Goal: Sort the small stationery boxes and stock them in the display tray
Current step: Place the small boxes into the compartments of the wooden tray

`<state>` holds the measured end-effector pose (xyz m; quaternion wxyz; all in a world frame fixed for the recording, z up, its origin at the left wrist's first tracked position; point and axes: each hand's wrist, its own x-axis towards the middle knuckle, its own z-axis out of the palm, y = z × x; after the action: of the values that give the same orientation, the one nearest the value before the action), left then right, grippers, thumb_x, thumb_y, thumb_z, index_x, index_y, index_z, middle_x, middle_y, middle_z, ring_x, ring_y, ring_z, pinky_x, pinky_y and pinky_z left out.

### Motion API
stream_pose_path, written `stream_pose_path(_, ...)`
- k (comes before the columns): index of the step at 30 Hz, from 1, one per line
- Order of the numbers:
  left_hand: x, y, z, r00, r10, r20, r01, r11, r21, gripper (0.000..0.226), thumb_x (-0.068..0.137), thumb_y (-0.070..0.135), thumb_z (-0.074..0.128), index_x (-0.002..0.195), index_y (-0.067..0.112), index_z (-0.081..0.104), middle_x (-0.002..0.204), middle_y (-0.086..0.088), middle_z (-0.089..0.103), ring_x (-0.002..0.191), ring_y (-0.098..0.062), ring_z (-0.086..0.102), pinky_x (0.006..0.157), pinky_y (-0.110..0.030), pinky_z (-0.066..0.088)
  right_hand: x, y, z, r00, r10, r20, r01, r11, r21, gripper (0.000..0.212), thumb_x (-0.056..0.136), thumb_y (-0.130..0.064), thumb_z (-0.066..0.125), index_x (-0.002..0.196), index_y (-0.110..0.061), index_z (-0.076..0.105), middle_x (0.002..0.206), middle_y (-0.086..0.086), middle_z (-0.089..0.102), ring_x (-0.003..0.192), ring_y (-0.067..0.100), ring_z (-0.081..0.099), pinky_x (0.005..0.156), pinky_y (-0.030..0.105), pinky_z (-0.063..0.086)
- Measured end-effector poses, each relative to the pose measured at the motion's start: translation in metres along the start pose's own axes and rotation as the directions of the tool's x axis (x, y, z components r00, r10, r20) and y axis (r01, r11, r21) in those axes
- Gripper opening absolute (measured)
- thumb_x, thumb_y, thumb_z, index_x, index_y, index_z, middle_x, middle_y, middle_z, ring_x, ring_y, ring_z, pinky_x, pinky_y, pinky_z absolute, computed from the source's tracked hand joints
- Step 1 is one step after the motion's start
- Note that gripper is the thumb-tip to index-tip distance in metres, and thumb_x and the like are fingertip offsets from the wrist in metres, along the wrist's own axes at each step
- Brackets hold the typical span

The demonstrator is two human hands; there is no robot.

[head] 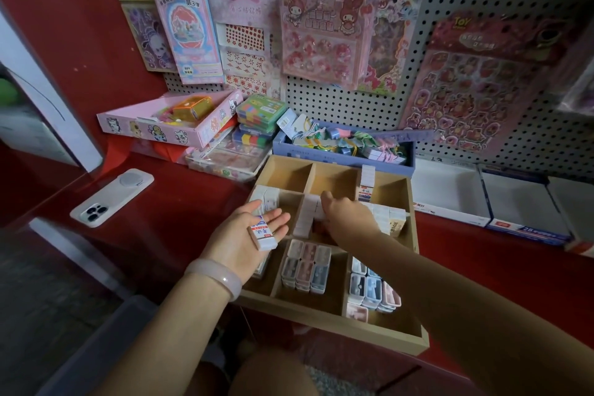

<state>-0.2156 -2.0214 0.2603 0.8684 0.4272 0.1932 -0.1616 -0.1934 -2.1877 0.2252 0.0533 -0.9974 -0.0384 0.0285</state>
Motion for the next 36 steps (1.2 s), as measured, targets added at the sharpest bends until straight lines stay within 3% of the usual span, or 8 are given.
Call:
stream_pose_path(5, 0.0, 0.001, -0.002, 0.999, -0.017, 0.047, 0.018, 1.0, -0.023, 0.041, 0.1, -0.002, 0.023, 0.139, 0.003, 0.034, 0.099, -0.022, 0.056, 0.117, -0.04, 0.049, 0.096, -0.045, 0.038, 0.0, 0.001, 0.005, 0.999, -0.025, -0.028, 0.025, 1.0, -0.016, 0.034, 0.094, -0.023, 0.051, 0.123, -0.01, 0.039, 0.112, 0.013, 0.06, 0.101, 0.032, 0.059, 0.068, 0.034, 0.04)
stream_pose_path(11, -0.003, -0.003, 0.003, 0.994, -0.033, 0.106, 0.042, 0.996, -0.082, 0.036, 0.104, 0.014, 0.024, 0.139, 0.013, 0.036, 0.13, -0.016, 0.055, 0.128, -0.03, 0.047, 0.102, -0.046, 0.034, -0.009, 0.001, -0.028, 0.984, -0.079, -0.16, 0.099, 0.987, 0.126, 0.024, 0.094, -0.035, 0.052, 0.101, -0.013, 0.057, 0.095, 0.007, 0.065, 0.086, 0.025, 0.062, 0.069, 0.032, 0.049)
stream_pose_path(14, -0.003, -0.008, 0.01, 0.991, -0.042, 0.125, 0.045, 0.999, -0.02, 0.028, 0.104, 0.02, 0.027, 0.091, 0.013, 0.05, 0.099, -0.009, 0.063, 0.094, -0.022, 0.061, 0.078, -0.038, 0.047, -0.025, -0.008, -0.044, 0.896, -0.346, -0.28, 0.438, 0.796, 0.418, 0.026, 0.088, -0.034, 0.062, 0.104, -0.014, 0.063, 0.095, 0.003, 0.066, 0.081, 0.013, 0.06, 0.072, 0.028, 0.05)
stream_pose_path(16, -0.003, -0.015, 0.018, 0.991, -0.049, 0.122, 0.048, 0.999, 0.005, 0.034, 0.103, 0.02, 0.027, 0.081, 0.012, 0.051, 0.09, -0.009, 0.06, 0.083, -0.021, 0.057, 0.073, -0.034, 0.045, -0.034, -0.01, -0.044, 0.821, -0.506, -0.266, 0.571, 0.738, 0.359, 0.036, 0.083, -0.03, 0.069, 0.113, -0.015, 0.057, 0.104, 0.002, 0.059, 0.085, 0.011, 0.057, 0.073, 0.026, 0.051)
stream_pose_path(22, 0.003, -0.037, 0.036, 0.974, -0.111, 0.199, 0.091, 0.99, 0.105, 0.032, 0.103, 0.024, 0.027, 0.094, 0.014, 0.057, 0.089, -0.007, 0.063, 0.074, -0.016, 0.064, 0.064, -0.031, 0.055, -0.039, 0.011, -0.041, 0.698, -0.538, -0.473, 0.629, 0.776, 0.046, 0.028, 0.088, -0.027, 0.051, 0.111, -0.014, 0.06, 0.099, 0.006, 0.059, 0.074, 0.028, 0.063, 0.05, 0.041, 0.052)
stream_pose_path(25, 0.007, -0.04, 0.043, 0.969, -0.134, 0.21, 0.104, 0.983, 0.149, 0.033, 0.102, 0.026, 0.029, 0.099, 0.011, 0.058, 0.092, -0.012, 0.065, 0.085, -0.022, 0.065, 0.079, -0.039, 0.054, -0.04, 0.024, -0.04, 0.648, -0.634, -0.422, 0.675, 0.735, -0.067, 0.03, 0.089, -0.028, 0.045, 0.107, -0.012, 0.062, 0.092, 0.007, 0.06, 0.068, 0.026, 0.062, 0.044, 0.034, 0.05)
stream_pose_path(30, 0.016, -0.029, 0.047, 0.981, -0.154, 0.116, 0.141, 0.983, 0.116, 0.044, 0.103, 0.037, 0.024, 0.131, 0.009, 0.043, 0.13, -0.021, 0.051, 0.117, -0.035, 0.052, 0.097, -0.048, 0.036, -0.011, 0.062, -0.048, 0.876, -0.13, -0.464, 0.302, 0.898, 0.319, 0.019, 0.092, -0.021, 0.057, 0.104, -0.008, 0.061, 0.094, 0.006, 0.067, 0.082, 0.017, 0.063, 0.068, 0.035, 0.051)
stream_pose_path(36, 0.03, -0.009, 0.026, 0.997, 0.029, 0.069, -0.04, 0.988, 0.152, 0.036, 0.102, 0.032, 0.03, 0.128, 0.012, 0.044, 0.137, -0.019, 0.047, 0.101, -0.03, 0.057, 0.092, -0.043, 0.041, 0.023, 0.096, -0.038, 0.979, 0.176, -0.101, -0.127, 0.918, 0.375, 0.016, 0.095, -0.018, 0.05, 0.11, -0.013, 0.051, 0.091, 0.01, 0.062, 0.08, 0.027, 0.06, 0.07, 0.035, 0.049)
